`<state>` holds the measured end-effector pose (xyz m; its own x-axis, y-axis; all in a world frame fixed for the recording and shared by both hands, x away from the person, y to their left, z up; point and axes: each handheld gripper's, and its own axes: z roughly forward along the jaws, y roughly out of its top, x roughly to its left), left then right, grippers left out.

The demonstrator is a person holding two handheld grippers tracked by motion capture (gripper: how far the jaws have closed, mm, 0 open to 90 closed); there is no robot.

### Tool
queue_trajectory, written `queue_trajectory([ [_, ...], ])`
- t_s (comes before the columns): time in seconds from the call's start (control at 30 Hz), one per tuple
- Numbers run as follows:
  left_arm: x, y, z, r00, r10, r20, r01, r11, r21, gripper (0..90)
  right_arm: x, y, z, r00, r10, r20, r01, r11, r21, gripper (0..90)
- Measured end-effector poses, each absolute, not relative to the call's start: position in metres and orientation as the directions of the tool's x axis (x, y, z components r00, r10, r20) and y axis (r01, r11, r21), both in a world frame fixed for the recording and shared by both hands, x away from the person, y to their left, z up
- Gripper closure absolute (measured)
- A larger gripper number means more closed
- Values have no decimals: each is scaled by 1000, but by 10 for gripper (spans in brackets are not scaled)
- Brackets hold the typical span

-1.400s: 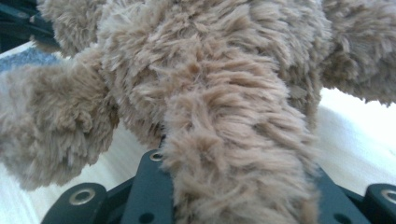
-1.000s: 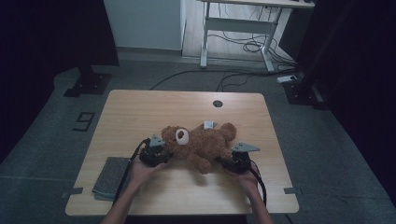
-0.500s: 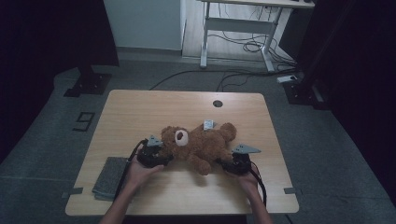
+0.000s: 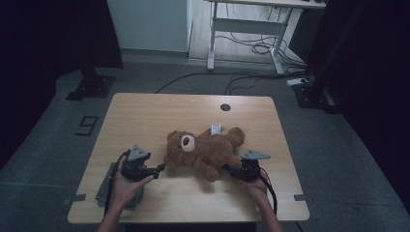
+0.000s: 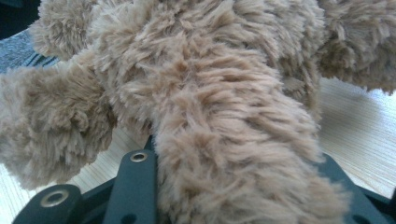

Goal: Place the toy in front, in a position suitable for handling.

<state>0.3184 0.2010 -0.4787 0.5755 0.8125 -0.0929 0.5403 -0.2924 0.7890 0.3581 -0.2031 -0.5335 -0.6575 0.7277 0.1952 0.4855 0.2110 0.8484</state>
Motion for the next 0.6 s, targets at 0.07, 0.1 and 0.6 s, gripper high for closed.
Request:
queue_trajectory([
  [0.07,312,210,-480,560,823,-98,546,-278,790,236,359,-203,-535,-655,728,203,488,203,849,569],
  [0.1,309,214,-480,553,827,-103,551,-270,789,235,359,-203,-535,-654,728,205,490,202,848,567],
  [0.6,287,259,-503,449,891,-74,623,-252,741,212,354,-205,-542,-659,724,204,486,203,850,554],
])
